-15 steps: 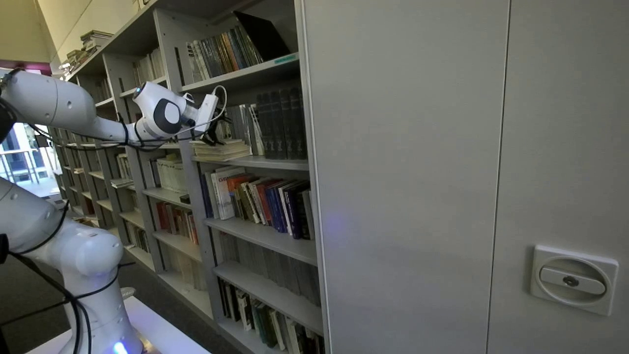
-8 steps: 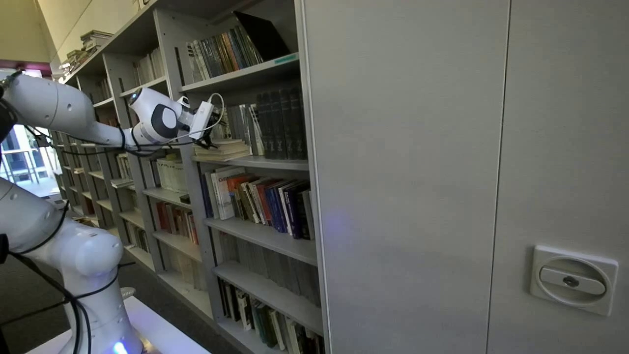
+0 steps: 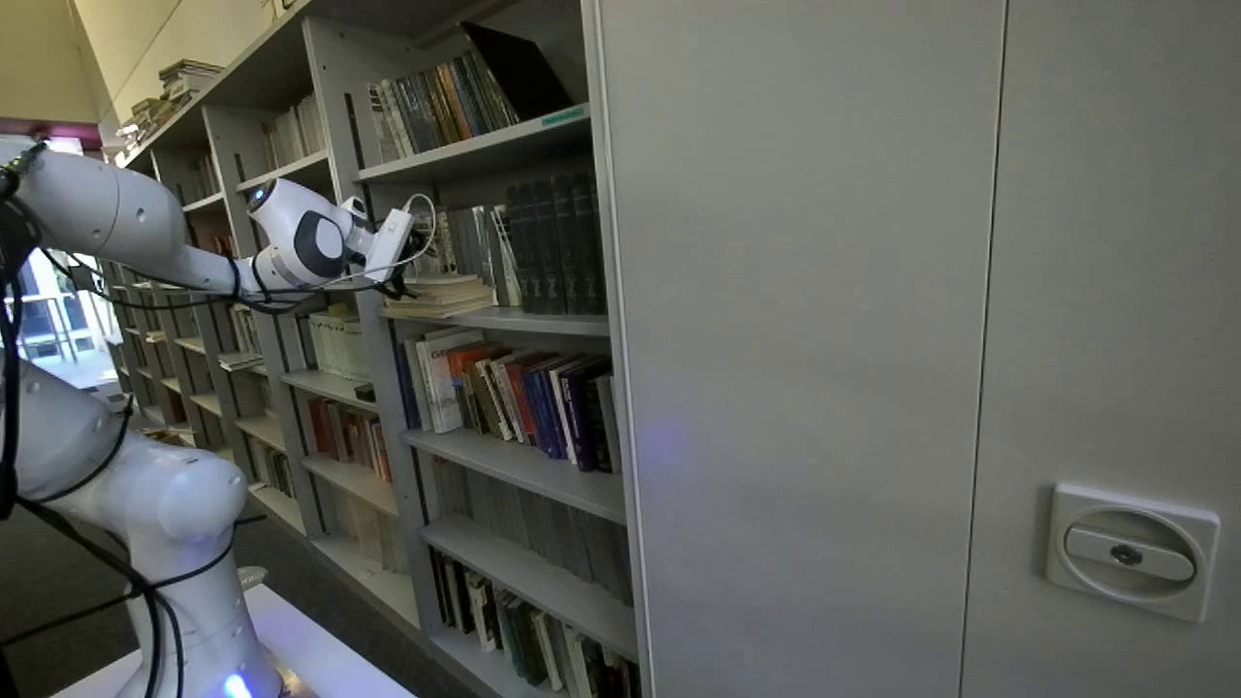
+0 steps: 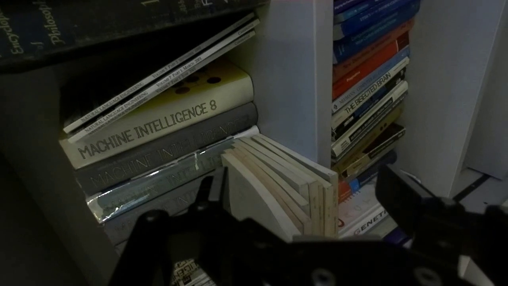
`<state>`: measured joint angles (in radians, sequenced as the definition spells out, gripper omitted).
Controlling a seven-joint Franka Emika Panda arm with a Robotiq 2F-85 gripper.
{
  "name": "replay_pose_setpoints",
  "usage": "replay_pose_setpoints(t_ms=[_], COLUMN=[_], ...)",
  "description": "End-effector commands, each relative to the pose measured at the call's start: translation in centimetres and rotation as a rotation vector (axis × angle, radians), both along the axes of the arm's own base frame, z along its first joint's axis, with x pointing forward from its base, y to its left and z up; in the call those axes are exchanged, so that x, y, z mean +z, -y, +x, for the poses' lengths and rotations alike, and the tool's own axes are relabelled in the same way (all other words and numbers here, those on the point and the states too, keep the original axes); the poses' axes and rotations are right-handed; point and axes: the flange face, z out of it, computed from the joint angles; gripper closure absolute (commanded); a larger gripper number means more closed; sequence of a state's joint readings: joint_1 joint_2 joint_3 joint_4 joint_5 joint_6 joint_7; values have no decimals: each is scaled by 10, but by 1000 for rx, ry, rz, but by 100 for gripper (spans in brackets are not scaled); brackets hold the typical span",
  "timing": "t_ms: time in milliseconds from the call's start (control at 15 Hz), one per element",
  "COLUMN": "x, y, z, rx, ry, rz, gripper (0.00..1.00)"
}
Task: Pick up the book on top of the pile of books on the bookshelf and then put it on top of the books that are arranged on the shelf
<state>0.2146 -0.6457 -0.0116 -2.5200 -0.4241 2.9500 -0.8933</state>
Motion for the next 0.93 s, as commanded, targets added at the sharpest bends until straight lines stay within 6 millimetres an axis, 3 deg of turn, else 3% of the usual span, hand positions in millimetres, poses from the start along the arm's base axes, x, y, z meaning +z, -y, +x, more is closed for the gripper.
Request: replay_pose_setpoints(t_ms=[0,200,867], x=[0,-5,-17], y=[0,-7,-70], z=[0,-2,-15], rx=[-1,9,-88], ry=[0,-13,-3], rz=[1,-25,-154], gripper=[0,0,0])
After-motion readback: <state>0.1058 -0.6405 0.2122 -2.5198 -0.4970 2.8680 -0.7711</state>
